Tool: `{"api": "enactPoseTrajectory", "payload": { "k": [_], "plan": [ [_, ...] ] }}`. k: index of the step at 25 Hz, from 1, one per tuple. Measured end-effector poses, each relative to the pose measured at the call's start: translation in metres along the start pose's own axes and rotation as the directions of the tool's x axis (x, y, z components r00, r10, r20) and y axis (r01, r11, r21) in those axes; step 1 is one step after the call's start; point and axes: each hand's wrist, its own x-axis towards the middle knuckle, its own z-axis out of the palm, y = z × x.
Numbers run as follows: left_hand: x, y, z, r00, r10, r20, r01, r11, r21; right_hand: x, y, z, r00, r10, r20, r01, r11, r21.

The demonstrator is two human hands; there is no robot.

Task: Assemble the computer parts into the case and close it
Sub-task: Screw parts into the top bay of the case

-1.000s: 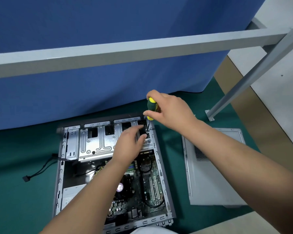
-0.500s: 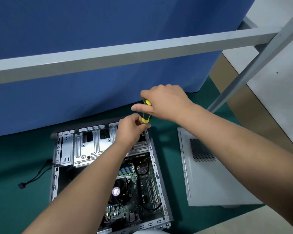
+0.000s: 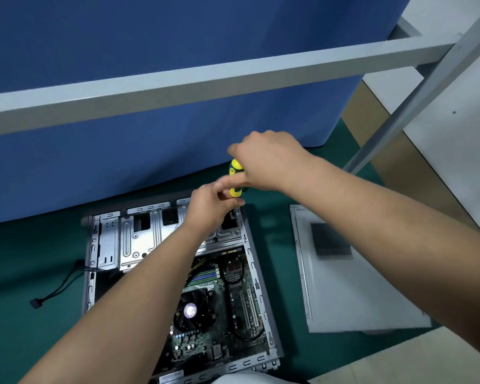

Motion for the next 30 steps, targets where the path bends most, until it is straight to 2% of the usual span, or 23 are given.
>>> {"api": "enactPoseTrajectory", "payload": {
  "k": [2, 3, 4, 6, 8, 9, 11, 13, 15, 16, 18, 20, 21, 23, 25, 26, 27, 30],
  "plan": [
    [0.0, -0.003, -0.006, 0.999, 0.033, 0.036, -0.034, 0.999, 0.026, -0.001, 0.01, -0.008, 0.976, -0.174, 0.133, 0.155, 0.978, 0.142],
    [-0.001, -0.004, -0.011, 0.995, 0.059, 0.079, -0.061, 0.998, 0.03, -0.002, 0.012, -0.01, 0.97, -0.202, 0.138, 0.175, 0.967, 0.182],
    [-0.002, -0.005, -0.014, 0.988, 0.081, 0.13, -0.084, 0.996, 0.017, -0.002, 0.01, -0.01, 0.978, -0.171, 0.116, 0.152, 0.976, 0.159],
    [-0.004, -0.002, -0.014, 0.976, 0.076, 0.204, -0.067, 0.996, -0.05, -0.002, 0.0, -0.004, 1.0, 0.0, 0.004, 0.0, 1.0, -0.011],
    [-0.003, 0.002, -0.007, 0.987, 0.023, 0.157, -0.015, 0.998, -0.056, -0.003, -0.013, 0.0, 0.99, 0.113, -0.089, -0.122, 0.987, -0.107],
    [-0.003, 0.004, -0.003, 0.995, 0.003, 0.101, 0.0, 1.0, -0.025, -0.003, -0.015, 0.001, 0.986, 0.123, -0.111, -0.136, 0.985, -0.11],
    [0.0, 0.004, 0.001, 0.999, 0.011, 0.041, -0.014, 0.998, 0.06, -0.002, -0.01, 0.001, 0.998, 0.049, -0.049, -0.053, 0.996, -0.077],
    [0.0, 0.001, -0.003, 0.996, 0.053, 0.07, -0.06, 0.992, 0.106, -0.001, 0.002, -0.006, 0.989, -0.099, 0.111, 0.091, 0.993, 0.07],
    [0.0, -0.002, -0.011, 0.987, 0.074, 0.14, -0.088, 0.991, 0.098, -0.002, 0.005, -0.01, 0.984, -0.139, 0.109, 0.123, 0.983, 0.136],
    [-0.001, -0.002, -0.014, 0.98, 0.083, 0.183, -0.098, 0.993, 0.072, -0.004, 0.002, -0.008, 0.994, -0.084, 0.072, 0.075, 0.99, 0.117],
    [-0.002, 0.002, -0.014, 0.973, 0.059, 0.225, -0.059, 0.998, -0.006, -0.003, -0.012, 0.0, 0.996, 0.08, -0.048, -0.083, 0.995, -0.054],
    [-0.001, 0.007, -0.008, 0.985, 0.026, 0.173, -0.026, 1.0, 0.003, -0.005, -0.024, 0.002, 0.976, 0.161, -0.145, -0.177, 0.978, -0.112],
    [0.0, 0.007, -0.005, 0.991, 0.023, 0.129, -0.028, 0.999, 0.037, -0.005, -0.022, 0.003, 0.976, 0.156, -0.149, -0.172, 0.981, -0.095],
    [0.0, 0.007, -0.004, 0.997, 0.034, 0.065, -0.039, 0.997, 0.068, -0.006, -0.014, 0.0, 0.999, 0.026, -0.026, -0.027, 0.999, -0.031],
    [0.0, 0.005, -0.009, 0.996, 0.046, 0.071, -0.056, 0.989, 0.137, -0.007, -0.004, -0.006, 0.98, -0.153, 0.129, 0.144, 0.986, 0.079],
    [-0.001, 0.003, -0.012, 0.994, 0.063, 0.094, -0.077, 0.985, 0.154, -0.008, -0.003, -0.008, 0.969, -0.197, 0.149, 0.186, 0.979, 0.087],
    [-0.003, 0.001, -0.014, 0.989, 0.078, 0.124, -0.095, 0.986, 0.138, -0.01, -0.005, -0.008, 0.975, -0.185, 0.125, 0.178, 0.982, 0.062],
    [-0.009, 0.003, -0.013, 0.982, 0.069, 0.174, -0.071, 0.997, 0.007, -0.011, -0.018, -0.005, 0.998, 0.003, -0.057, -0.011, 0.992, -0.124]
  ]
}}
